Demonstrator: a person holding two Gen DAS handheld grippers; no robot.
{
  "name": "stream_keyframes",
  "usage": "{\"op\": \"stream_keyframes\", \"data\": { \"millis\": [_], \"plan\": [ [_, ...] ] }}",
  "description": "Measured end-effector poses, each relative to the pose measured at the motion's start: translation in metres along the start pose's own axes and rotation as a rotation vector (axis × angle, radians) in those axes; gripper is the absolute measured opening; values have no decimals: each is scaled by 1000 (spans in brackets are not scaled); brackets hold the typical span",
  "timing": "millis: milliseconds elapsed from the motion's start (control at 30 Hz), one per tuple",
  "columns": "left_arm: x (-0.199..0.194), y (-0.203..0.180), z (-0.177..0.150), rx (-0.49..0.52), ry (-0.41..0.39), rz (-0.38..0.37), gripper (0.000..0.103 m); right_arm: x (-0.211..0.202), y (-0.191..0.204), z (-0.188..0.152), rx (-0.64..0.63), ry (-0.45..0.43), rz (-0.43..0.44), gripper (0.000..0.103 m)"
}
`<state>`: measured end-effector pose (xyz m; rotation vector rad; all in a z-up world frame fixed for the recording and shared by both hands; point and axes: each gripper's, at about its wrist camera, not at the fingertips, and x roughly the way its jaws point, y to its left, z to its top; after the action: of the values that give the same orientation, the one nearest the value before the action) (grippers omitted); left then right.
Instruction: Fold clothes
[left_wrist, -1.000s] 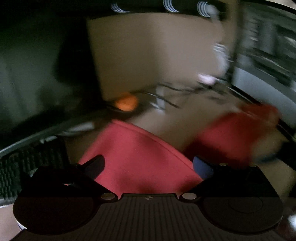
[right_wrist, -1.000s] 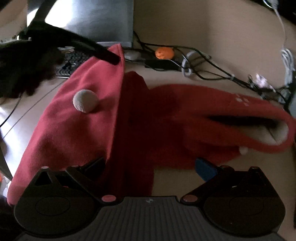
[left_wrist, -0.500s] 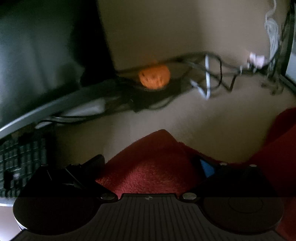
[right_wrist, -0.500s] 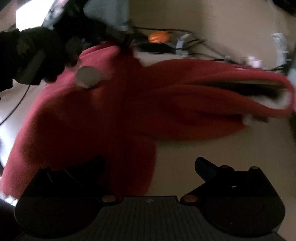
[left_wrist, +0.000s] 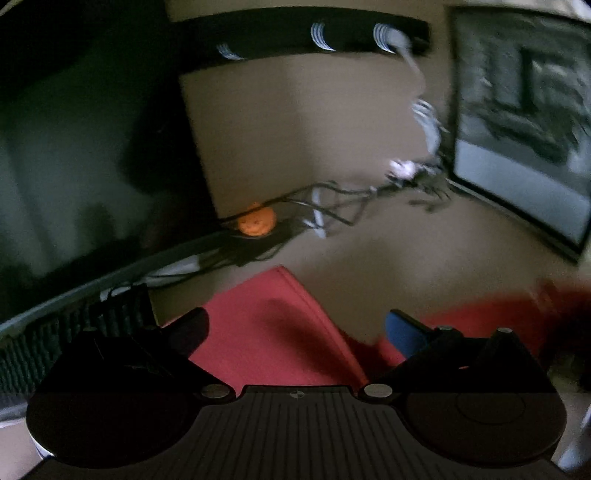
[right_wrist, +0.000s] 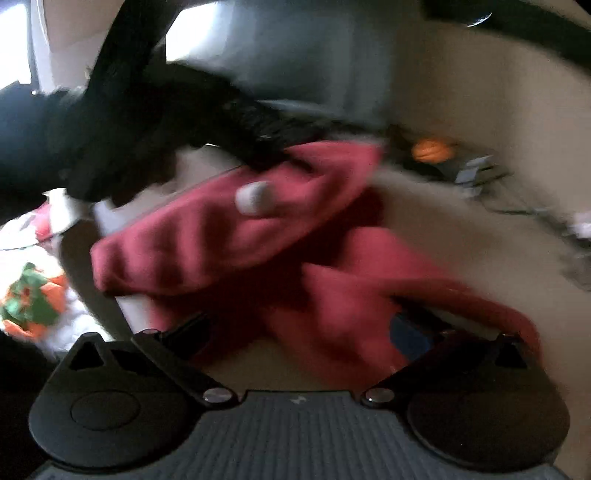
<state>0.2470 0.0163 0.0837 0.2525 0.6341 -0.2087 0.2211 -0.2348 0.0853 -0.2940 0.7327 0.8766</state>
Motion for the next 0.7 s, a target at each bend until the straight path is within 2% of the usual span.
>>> {"op": "stream_keyframes", "data": {
  "millis": [100,200,300,433,567,700],
  "plan": [
    [-3,-35,-3,95,10,-93,103,-42,-40,-16,148,-43,-30,103],
    [-6,-71,-4,192,19,-197,103,-66,-74,-39,289,-70,-138,103],
    [5,-118,-8,362,2,-229,103,-74,-90,-60,359,-61,-224,103],
    [23,-182,-13,605,-26,-256,103,-68,-104,-88,448,-36,-254,103],
    [54,-208,-8,666,-1,-268,103,-38,-101,-105,447,-8,-331,103],
    [79,-209,-3,669,62,-278,103,-12,-99,-116,449,7,-355,103]
  ]
}}
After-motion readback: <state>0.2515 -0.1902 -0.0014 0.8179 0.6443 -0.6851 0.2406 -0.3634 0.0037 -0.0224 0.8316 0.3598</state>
